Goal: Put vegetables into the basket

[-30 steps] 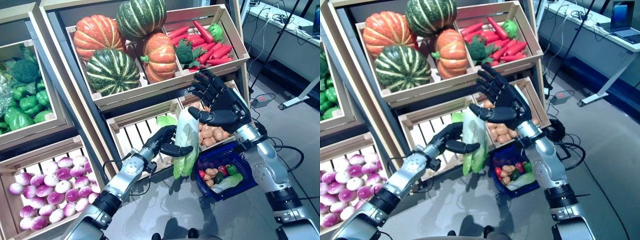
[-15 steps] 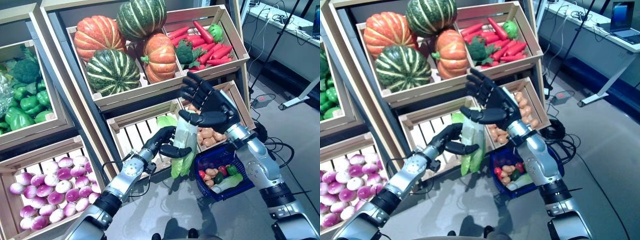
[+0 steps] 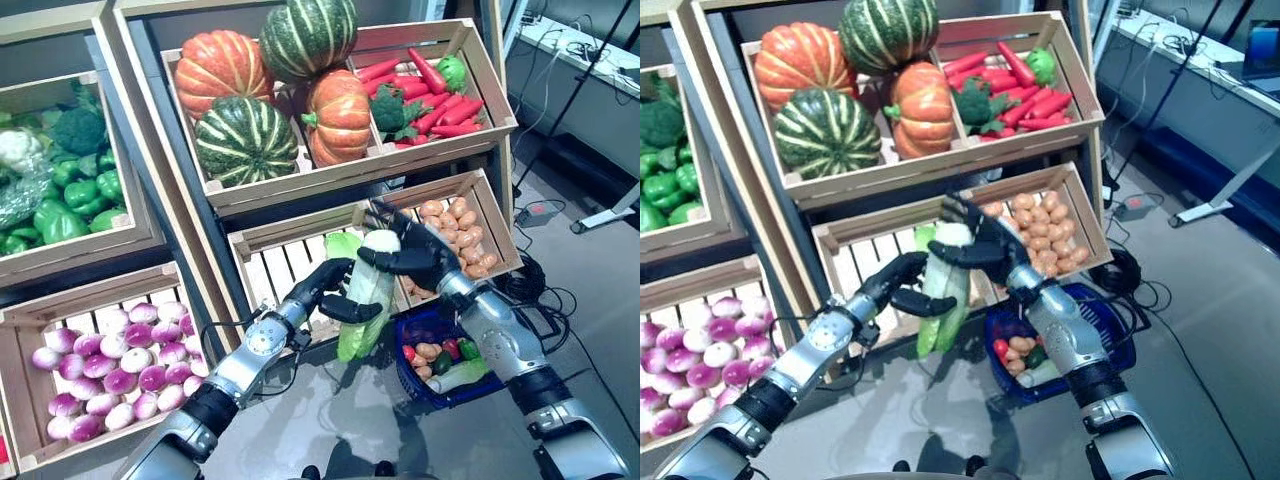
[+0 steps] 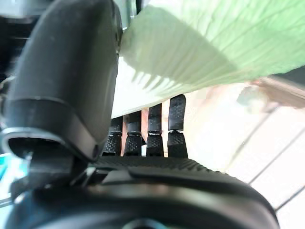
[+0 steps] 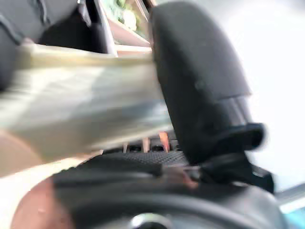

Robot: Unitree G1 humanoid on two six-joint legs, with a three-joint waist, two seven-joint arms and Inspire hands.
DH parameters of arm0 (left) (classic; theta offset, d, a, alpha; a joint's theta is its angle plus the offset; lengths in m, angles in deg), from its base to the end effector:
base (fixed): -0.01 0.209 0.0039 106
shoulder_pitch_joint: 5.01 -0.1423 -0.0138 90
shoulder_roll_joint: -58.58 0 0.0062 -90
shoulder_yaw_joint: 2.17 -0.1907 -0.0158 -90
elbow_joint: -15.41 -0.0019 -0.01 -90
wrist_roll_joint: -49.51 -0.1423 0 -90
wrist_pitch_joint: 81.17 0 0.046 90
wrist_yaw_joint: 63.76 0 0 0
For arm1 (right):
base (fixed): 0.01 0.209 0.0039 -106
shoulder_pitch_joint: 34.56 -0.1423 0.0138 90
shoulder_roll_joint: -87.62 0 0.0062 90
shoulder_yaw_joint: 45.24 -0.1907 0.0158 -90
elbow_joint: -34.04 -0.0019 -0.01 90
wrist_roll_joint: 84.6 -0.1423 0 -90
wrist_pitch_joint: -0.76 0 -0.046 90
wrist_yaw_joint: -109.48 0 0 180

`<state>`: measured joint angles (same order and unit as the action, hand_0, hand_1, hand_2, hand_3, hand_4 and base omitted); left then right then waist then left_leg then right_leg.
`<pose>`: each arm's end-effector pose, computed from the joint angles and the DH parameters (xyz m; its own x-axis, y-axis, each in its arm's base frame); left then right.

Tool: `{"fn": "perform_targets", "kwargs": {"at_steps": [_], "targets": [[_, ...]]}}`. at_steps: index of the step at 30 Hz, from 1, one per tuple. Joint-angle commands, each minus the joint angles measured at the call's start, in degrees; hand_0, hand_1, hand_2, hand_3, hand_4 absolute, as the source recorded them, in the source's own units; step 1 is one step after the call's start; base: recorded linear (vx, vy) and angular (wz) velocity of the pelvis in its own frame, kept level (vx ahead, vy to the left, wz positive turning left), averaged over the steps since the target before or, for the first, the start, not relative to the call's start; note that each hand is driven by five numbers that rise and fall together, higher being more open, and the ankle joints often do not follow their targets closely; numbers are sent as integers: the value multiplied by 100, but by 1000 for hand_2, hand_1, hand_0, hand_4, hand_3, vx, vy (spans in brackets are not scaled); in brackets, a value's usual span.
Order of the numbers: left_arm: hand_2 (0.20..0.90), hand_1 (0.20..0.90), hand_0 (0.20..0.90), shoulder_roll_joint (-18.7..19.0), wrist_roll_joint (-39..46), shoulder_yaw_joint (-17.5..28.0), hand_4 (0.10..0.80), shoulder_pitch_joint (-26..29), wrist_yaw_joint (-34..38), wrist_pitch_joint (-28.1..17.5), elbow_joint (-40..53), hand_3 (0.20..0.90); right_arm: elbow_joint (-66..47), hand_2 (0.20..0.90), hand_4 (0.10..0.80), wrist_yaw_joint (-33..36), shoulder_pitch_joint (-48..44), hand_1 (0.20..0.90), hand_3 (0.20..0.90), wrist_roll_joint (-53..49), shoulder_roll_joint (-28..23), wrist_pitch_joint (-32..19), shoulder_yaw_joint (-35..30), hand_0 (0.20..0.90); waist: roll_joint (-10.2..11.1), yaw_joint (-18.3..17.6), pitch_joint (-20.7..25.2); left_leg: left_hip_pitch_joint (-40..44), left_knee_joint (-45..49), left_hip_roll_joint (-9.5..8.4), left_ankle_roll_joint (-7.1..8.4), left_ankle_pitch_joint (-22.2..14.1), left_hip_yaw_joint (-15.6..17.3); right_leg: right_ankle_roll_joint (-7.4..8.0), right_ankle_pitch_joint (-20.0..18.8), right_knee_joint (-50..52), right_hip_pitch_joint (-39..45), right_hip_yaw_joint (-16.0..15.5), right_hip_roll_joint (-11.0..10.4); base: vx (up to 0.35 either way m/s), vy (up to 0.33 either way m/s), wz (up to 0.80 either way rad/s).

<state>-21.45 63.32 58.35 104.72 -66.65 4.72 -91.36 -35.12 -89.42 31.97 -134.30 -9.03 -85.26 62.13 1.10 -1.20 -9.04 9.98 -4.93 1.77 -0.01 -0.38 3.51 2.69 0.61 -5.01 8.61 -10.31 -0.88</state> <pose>0.2575 0.1522 0.0416 0.8853 -0.4483 -0.1234 0.4634 0.8289 0.3135 0.2820 -0.1716 0.0586 0.8465 0.5324 -0.0031 -0.4901 0.7815 0.3860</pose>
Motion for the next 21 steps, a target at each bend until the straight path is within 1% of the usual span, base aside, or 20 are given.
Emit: {"fn": "perform_targets", "kwargs": {"at_steps": [1, 3, 5, 6, 8, 9, 10, 11, 12, 13, 14, 15, 16, 17, 18, 20, 21], "targets": [[300, 300, 300, -461, 414, 209, 400, 1180, -43, -1229, 980, 300, 98, 900, 800, -305, -122, 900, 900, -240, 181, 109, 237, 900, 194, 119, 376, -158, 93, -397, -116, -79, -36, -14, 11, 331, -38, 37, -59, 0, 0, 0], [300, 300, 300, -446, 441, 202, 400, 1187, -71, -1247, 1044, 300, 192, 900, 800, -272, -148, 900, 900, -296, 199, 154, 273, 900, 191, 140, 385, -157, 90, -404, -113, -76, -63, -17, 12, 324, -28, 31, -59, 0, 0, 0], [300, 300, 300, -432, 468, 183, 400, 1199, -80, -1249, 1097, 300, 333, 900, 800, -81, -214, 900, 900, -78, 207, 0, 314, 900, 185, 161, 403, -150, 78, -411, -113, -79, -92, -13, 10, 314, -17, 19, -62, 9, 8, 2], [300, 300, 300, -438, 481, 168, 400, 1200, -63, -1236, 1114, 300, 413, 900, 800, 95, -260, 900, 900, 236, 182, -250, 339, 900, 178, 164, 414, -146, 74, -415, -113, -78, -103, -14, 9, 311, -13, 24, -62, 18, 19, 4], [300, 300, 300, -444, 464, 175, 400, 1163, -41, -1193, 1154, 300, 412, 900, 800, 680, -354, 900, 900, 1585, 85, -1150, 383, 900, 170, 164, 438, -149, 69, -417, -116, -78, -120, -9, 11, 311, -22, 39, -62, 17, 20, 6], [300, 300, 300, -455, 447, 174, 400, 1153, -21, -1177, 1161, 300, 376, 900, 800, 896, -402, 900, 900, 2109, 35, -1436, 409, 900, 165, 160, 443, -147, 63, -416, -121, -77, -122, -6, 9, 311, -28, 49, -60, 11, 20, 5], [300, 300, 300, -458, 429, 158, 400, 1124, 17, -1183, 1166, 300, 297, 900, 800, 1119, -465, 900, 900, 2863, -43, -1743, 455, 900, 155, 152, 447, -147, 60, -417, -124, -75, -120, -1, 7, 312, -35, 66, -58, 0, 0, 0], [300, 300, 300, -459, 417, 162, 400, 1103, 22, -1188, 1174, 300, 242, 900, 800, 1214, -479, 900, 900, 3098, -83, -1794, 481, 900, 153, 150, 447, -147, 61, -419, -126, -78, -119, 0, 10, 314, -36, 74, -57, 0, 0, 0], [300, 300, 300, -469, 388, 181, 400, 1035, 45, -1192, 1192, 300, 59, 900, 800, 1444, -548, 900, 900, 3855, -260, -1918, 572, 900, 140, 139, 444, -149, 63, -421, -137, -79, -109, 4, 13, 323, -48, 101, -56, 0, 0, 0], [300, 300, 300, -472, 383, 185, 400, 1029, 47, -1191, 1192, 300, 45, 900, 800, 1439, -553, 900, 900, 3893, -275, -1927, 581, 900, 136, 139, 443, -148, 63, -420, -138, -79, -106, 4, 12, 325, -49, 105, -56, -2, 30, -1], [300, 300, 300, -474, 324, 204, 400, 981, 75, -1179, 1224, 300, -193, 900, 800, 1345, -562, 900, 900, 3774, -371, -1752, 635, 900, 127, 123, 427, -154, 66, -425, -151, -77, -95, 5, 16, 349, -76, 140, -50, 0, 0, 0], [300, 300, 300, -484, 321, 245, 400, 985, 32, -1206, 1170, 300, -204, 900, 800, 1129, -561, 900, 900, 3394, -386, -1638, 655, 900, 130, 124, 405, -157, 69, -432, -163, -75, -89, 1, 9, 355, -81, 158, -51, 0, 0, 0], [300, 300, 300, -486, 324, 255, 400, 991, 19, -1211, 1156, 300, -192, 900, 800, 1064, -563, 900, 900, 3198, -385, -1605, 663, 900, 129, 126, 400, -157, 68, -433, -165, -73, -88, 0, 7, 354, -81, 160, -50, 0, 0, 0], [300, 300, 300, -500, 333, 267, 400, 1007, -13, -1193, 1147, 300, -166, 900, 800, 868, -513, 900, 900, 2647, -312, -1521, 654, 900, 124, 133, 389, -152, 62, -434, -165, -70, -92, 2, 0, 350, -73, 156, -52, 0, 0, 0], [300, 300, 300, -515, 342, 273, 400, 1024, -39, -1172, 1136, 300, -120, 900, 800, 767, -476, 900, 900, 2346, -242, -1482, 640, 900, 122, 140, 389, -145, 58, -436, -166, -69, -100, 4, -4, 347, -66, 149, -53, 0, 0, 0], [300, 300, 300, -523, 375, 266, 400, 1067, -65, -1151, 1105, 300, -33, 900, 800, 578, -430, 900, 900, 1877, -123, -1408, 578, 900, 118, 151, 392, -142, 58, -438, -167, -73, -114, 9, -1, 341, -53, 128, -61, 0, 0, 0], [300, 300, 300, -524, 376, 266, 400, 1069, -68, -1147, 1106, 300, -29, 900, 800, 550, -424, 900, 900, 1862, -116, -1407, 570, 900, 119, 151, 392, -142, 59, -439, -167, -73, -117, 9, -1, 341, -52, 126, -62, 0, 0, 0]]}}
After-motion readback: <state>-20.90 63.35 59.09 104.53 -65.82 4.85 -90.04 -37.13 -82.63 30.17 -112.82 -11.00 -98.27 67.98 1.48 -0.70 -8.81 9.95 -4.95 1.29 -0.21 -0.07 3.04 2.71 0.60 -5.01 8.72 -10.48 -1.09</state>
